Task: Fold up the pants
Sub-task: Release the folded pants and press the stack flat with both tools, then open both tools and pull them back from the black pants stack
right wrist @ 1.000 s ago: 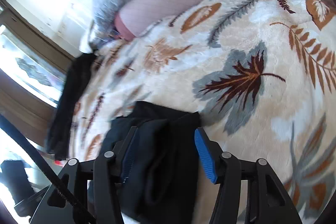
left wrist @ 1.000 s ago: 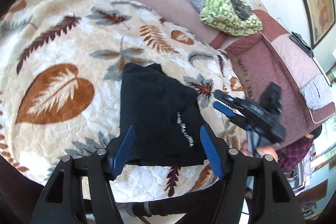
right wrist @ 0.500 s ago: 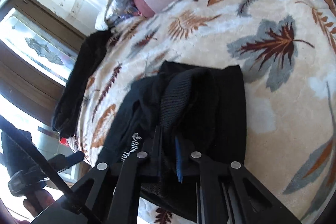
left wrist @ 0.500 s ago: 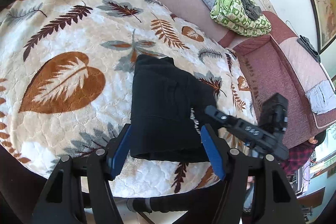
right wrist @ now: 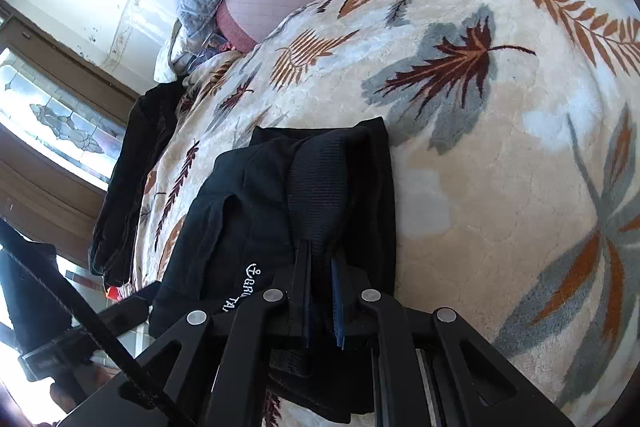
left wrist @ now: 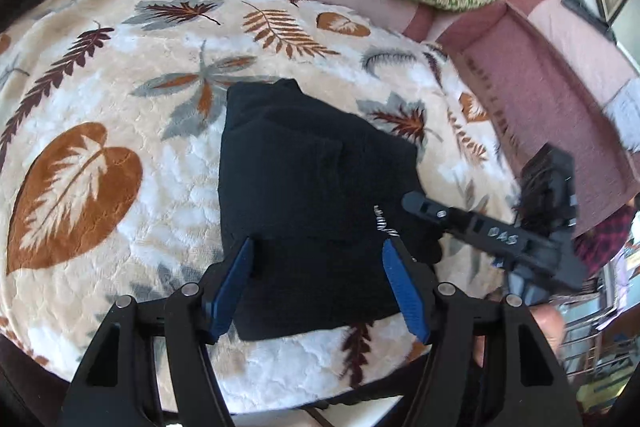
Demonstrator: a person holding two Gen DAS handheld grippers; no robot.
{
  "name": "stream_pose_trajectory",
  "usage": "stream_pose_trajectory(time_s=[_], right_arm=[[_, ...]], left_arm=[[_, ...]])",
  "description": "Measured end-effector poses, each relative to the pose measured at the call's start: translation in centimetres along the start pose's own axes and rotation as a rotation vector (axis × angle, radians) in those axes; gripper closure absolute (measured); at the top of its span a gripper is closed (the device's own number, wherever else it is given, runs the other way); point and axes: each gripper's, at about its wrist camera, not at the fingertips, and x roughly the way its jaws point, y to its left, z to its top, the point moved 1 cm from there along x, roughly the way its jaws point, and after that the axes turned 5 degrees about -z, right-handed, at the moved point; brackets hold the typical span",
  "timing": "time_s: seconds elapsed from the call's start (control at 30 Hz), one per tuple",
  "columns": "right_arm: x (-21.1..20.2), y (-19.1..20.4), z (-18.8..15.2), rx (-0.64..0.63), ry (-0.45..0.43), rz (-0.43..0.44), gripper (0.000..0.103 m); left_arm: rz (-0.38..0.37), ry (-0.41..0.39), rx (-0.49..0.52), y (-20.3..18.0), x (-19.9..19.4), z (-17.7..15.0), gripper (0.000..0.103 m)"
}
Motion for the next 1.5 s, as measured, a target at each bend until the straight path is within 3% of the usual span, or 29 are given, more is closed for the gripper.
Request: stream_pose_trajectory(time_s=[0.13, 0.27, 0.4, 0.5, 0.6, 0.73, 0.77, 0.87, 1.0, 1.07, 1.1, 1.17, 1.3, 1.5], right_arm=[[0.0, -0.1, -0.2, -0.028, 0.004, -0.022, 0.093], [0.4, -0.1, -0.3, -0.025, 0.015, -0.027, 0.091], [-0.8, 0.4, 0.1, -0.028, 0.017, -0.059, 0.074], [-3.3, 1.3, 0.9, -0.031, -0.057, -0.076, 0.073], [-4.5, 3.0, 2.5, -0.048, -0.103, -0.031, 0.073], [-1.8, 4.9, 4.1, -0.071, -0.064, -0.009, 0.068], [0.1, 4.8, 4.5, -0.065, -0.034, -0.019, 0.062], [4.1, 3.1, 4.7, -0.003, 0.035, -0.035, 0.060], [3.3, 1.5, 4.8, 0.077, -0.023, 0.035, 0.060], [2.0, 1.1, 4.5, 0.059, -0.055, -0.012, 0.057], [1.2, 0.7, 4.2, 0.038, -0.071, -0.060, 0.044], [-0.1, -0.6, 3.5, 0.032, -0.097, -0.141, 0.034], [-2.9, -5.2, 1.3, 0.133, -0.110, -0.151, 0.034], [-4.6, -7.7, -0.5, 0.203, -0.141, -0.077, 0.036]], left_arm=[[0.071, 0.038, 0.067, 0.2, 2.2, -0.9, 0.038], [0.110, 0.011, 0.100, 0.1, 2.7, -1.4, 0.026], [0.114, -0.006, 0.092, 0.4, 2.9, -1.8, 0.017], [0.075, 0.005, 0.025, 1.6, 3.3, -2.0, 0.011], [0.022, 0.008, -0.026, 2.3, 2.9, -2.0, 0.011], [-0.018, -0.013, -0.025, 1.7, 0.6, -2.0, 0.011], [-0.020, -0.027, -0.020, 1.7, -0.2, -2.0, 0.011], [-0.013, -0.061, -0.036, 2.1, -2.2, -1.9, 0.011], [0.008, -0.075, -0.113, 4.1, -3.2, -1.5, 0.011], [0.022, -0.069, -0.161, 5.3, -3.1, -1.4, 0.011], [0.026, -0.066, -0.178, 5.7, -3.1, -1.5, 0.011], [0.030, -0.056, -0.204, 6.2, -2.8, -1.7, 0.011], [0.042, -0.026, -0.198, 6.0, -2.0, -1.9, 0.011], [0.049, -0.007, -0.138, 4.0, -2.1, -2.6, 0.011]])
